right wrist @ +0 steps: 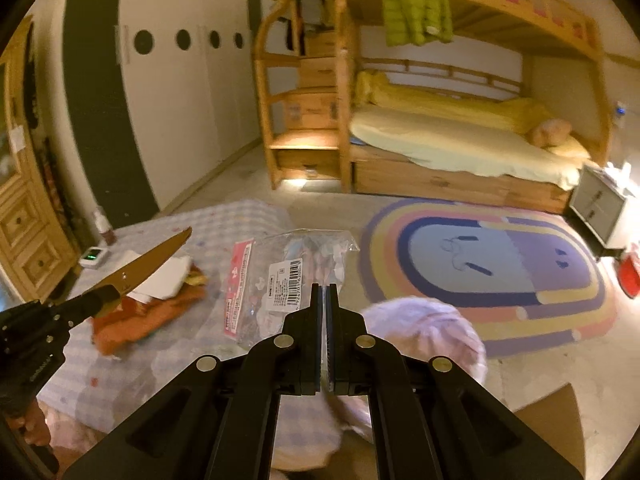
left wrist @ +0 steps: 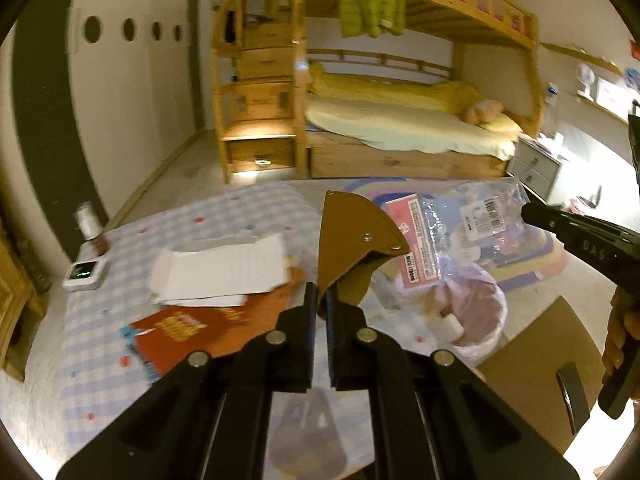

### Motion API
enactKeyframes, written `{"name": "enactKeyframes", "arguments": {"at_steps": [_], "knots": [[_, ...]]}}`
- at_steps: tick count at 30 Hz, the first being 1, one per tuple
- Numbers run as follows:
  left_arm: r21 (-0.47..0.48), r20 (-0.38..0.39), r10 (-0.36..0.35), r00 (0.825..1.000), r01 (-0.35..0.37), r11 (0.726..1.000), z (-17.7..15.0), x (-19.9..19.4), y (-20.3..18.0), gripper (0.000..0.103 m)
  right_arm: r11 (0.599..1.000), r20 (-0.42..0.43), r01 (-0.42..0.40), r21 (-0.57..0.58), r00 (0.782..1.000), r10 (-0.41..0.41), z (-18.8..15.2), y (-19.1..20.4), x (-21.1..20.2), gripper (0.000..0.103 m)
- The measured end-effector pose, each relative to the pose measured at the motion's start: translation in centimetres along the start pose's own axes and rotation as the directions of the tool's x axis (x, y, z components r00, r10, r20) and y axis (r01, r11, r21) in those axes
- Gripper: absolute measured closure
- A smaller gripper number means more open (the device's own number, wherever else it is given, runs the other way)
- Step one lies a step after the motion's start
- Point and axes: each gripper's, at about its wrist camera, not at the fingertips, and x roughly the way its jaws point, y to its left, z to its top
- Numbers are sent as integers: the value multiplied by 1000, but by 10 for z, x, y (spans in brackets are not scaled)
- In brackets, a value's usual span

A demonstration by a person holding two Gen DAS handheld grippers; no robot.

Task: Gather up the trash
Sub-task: 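Grasp the brown paper piece with the left tool while the right tool carries the bag toward the bin, then open both tools over the bin to drop the bag and brown paper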

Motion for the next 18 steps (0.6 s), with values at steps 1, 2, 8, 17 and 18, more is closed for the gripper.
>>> {"name": "enactKeyframes", "arguments": {"at_steps": [1,2,8,17,18], "knots": [[12,-3,-13,1000,13,1000,1,4,-7,100,1000,-7,18,11,1000,-18,-4,-8,-1,101],[28,-8,-29,1000,30,999,2,10,-17,100,999,-11,30,17,1000,-29,-5,-13,-1,101],[88,-51,-115,992,119,989,12,46,-66,100,986,-43,152,62,988,-150,-19,-58,-2,101],[148,-139,-197,970,217,965,25,111,-122,100,952,-120,294,90,952,-282,-29,-109,27,101],[150,-147,-203,968,225,963,26,116,-125,100,949,-130,300,96,949,-287,-29,-114,32,101]]}}
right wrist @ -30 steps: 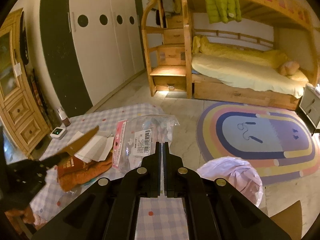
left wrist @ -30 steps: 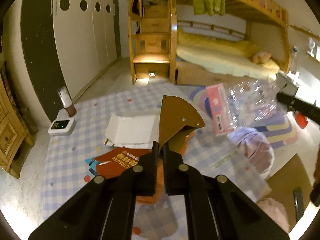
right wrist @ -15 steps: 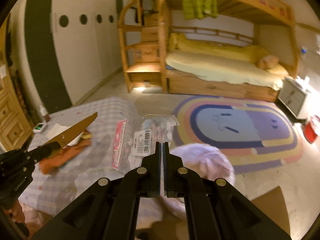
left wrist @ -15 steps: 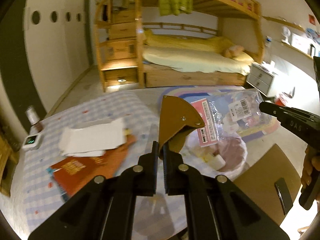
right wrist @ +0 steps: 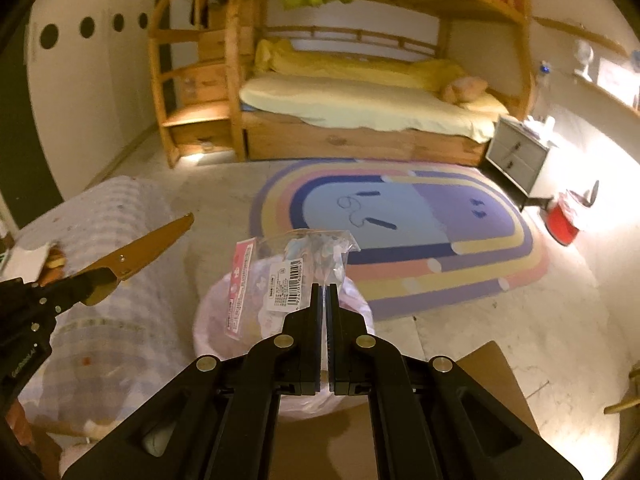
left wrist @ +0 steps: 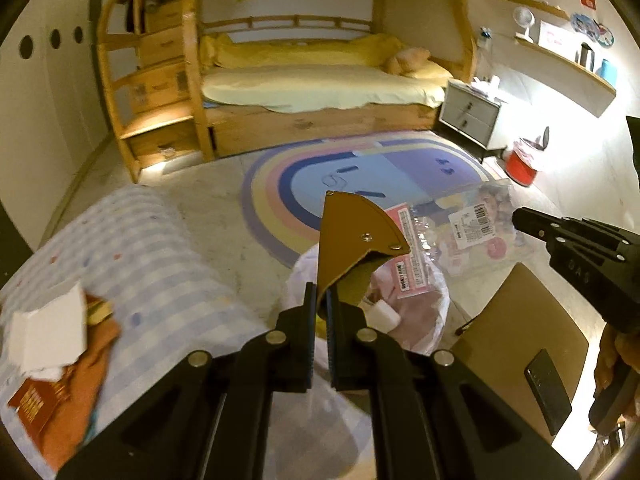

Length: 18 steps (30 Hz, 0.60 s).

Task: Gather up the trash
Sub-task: 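Open both tools over the bin to drop the bag and brown paper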

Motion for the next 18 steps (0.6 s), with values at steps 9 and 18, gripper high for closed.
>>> {"name": "enactKeyframes", "arguments": {"at_steps": [9,18], "knots": [[47,-52,-46,998,49,998,18,49,-17,95,1000,-58,-7,21,998,9,2,-12,42,96],[18,-22,-20,1000,20,1000,11,27,2,62,994,-100,-88,59,991,94,3,-13,56,76]]}}
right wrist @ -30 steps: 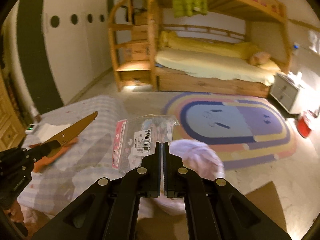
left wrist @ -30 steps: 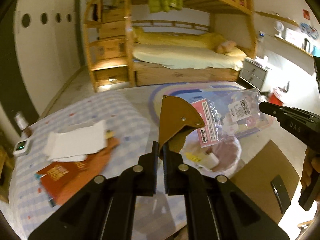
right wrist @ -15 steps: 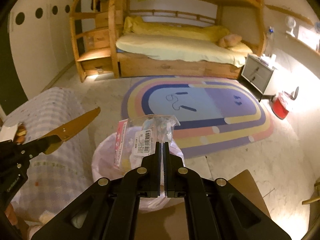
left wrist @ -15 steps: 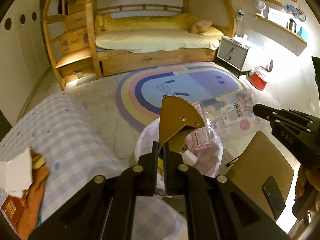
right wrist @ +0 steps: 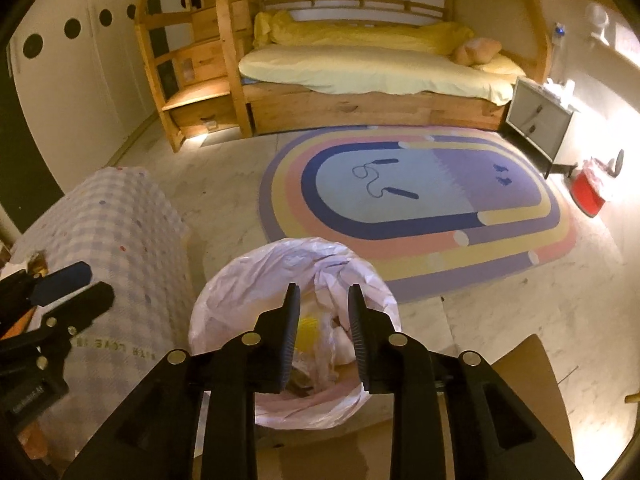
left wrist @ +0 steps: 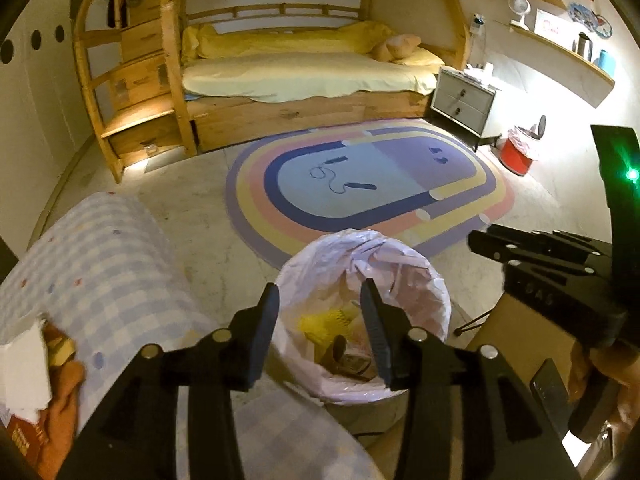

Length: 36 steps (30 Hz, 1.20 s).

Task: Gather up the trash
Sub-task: 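Open both tools over the bin to drop the bag and brown paper, then return to the table and grasp the white cardboard sheet with the right tool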

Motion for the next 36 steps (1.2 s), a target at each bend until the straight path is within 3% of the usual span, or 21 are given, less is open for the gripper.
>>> {"name": "enactKeyframes", "arguments": {"at_steps": [8,13,19,22,27,29,32,36], "knots": [[-62,69,92,993,-88,994,-20,-70,33,62,997,82,-52,-51,995,56,-3,21,-60,76],[-94,114,189,975,-179,979,-40,-119,52,62,991,108,-100,-85,988,109,-7,46,-82,76],[-183,136,284,949,-258,949,-65,-166,85,55,968,132,-194,-156,968,216,-15,94,-106,76],[-220,133,336,932,-303,927,-80,-184,101,53,948,144,-248,-198,949,279,-18,119,-119,74],[-297,121,421,899,-372,880,-110,-210,134,41,907,132,-319,-275,922,364,-23,160,-127,71],[-331,107,470,876,-414,848,-122,-218,149,35,896,123,-326,-303,919,376,-26,176,-128,65],[-364,68,526,848,-470,804,-135,-222,168,34,876,92,-356,-327,910,404,-28,198,-124,65],[-417,28,542,840,-483,770,-150,-226,191,34,855,53,-372,-360,907,417,-31,223,-114,65]]}}
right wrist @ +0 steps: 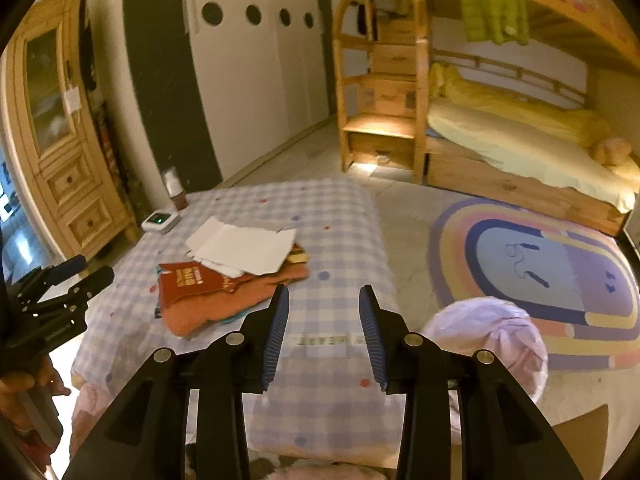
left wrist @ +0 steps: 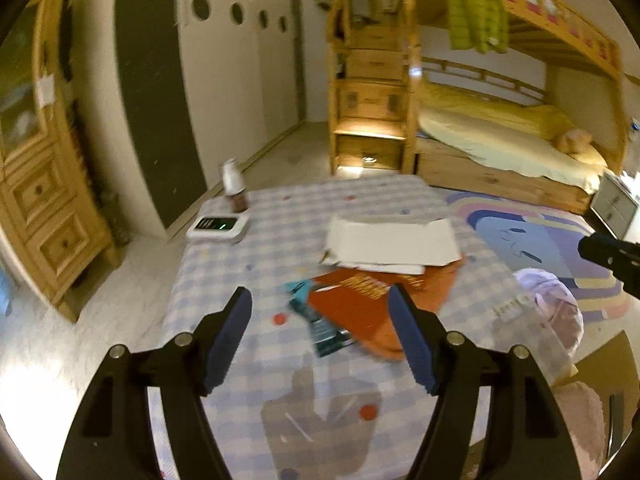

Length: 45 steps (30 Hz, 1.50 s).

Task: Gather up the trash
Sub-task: 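Return to the table and grasp the white cardboard sheet with the right tool, then lift the cardboard with the right tool while the left tool grasps a white paper strip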

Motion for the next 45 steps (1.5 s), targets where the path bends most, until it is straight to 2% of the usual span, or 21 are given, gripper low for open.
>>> {"name": "enactKeyframes", "arguments": {"at_steps": [3,8,19,28,36,38,39,40,41,45], "knots": [[-16,-15,19,1000,-20,1000,-3,6,12,34,1000,-20,-21,-17,1000,21,1,12,14,65],[-14,-36,37,999,-38,999,-6,17,19,32,998,-43,-54,-28,998,53,6,24,37,59],[-16,-83,62,995,-64,998,-2,56,27,32,996,-107,-83,-37,991,79,21,29,106,58],[-7,-114,69,991,-70,998,8,87,28,32,993,-180,-117,2,977,115,30,25,159,58],[5,-136,69,988,-69,998,10,97,23,32,985,-233,-162,52,958,169,34,21,181,58],[9,-137,69,988,-69,998,9,94,22,32,981,-235,-180,70,953,191,34,19,179,64],[11,-137,71,988,-70,997,8,92,22,32,981,-233,-182,73,953,194,34,19,177,70],[11,-137,72,988,-71,997,8,91,22,32,981,-228,-182,73,954,194,33,19,173,84],[11,-136,73,988,-73,997,7,88,22,32,980,-226,-185,75,954,197,34,18,171,88],[12,-125,75,989,-74,997,7,76,23,32,972,-178,-211,101,958,226,35,16,145,95]]}}
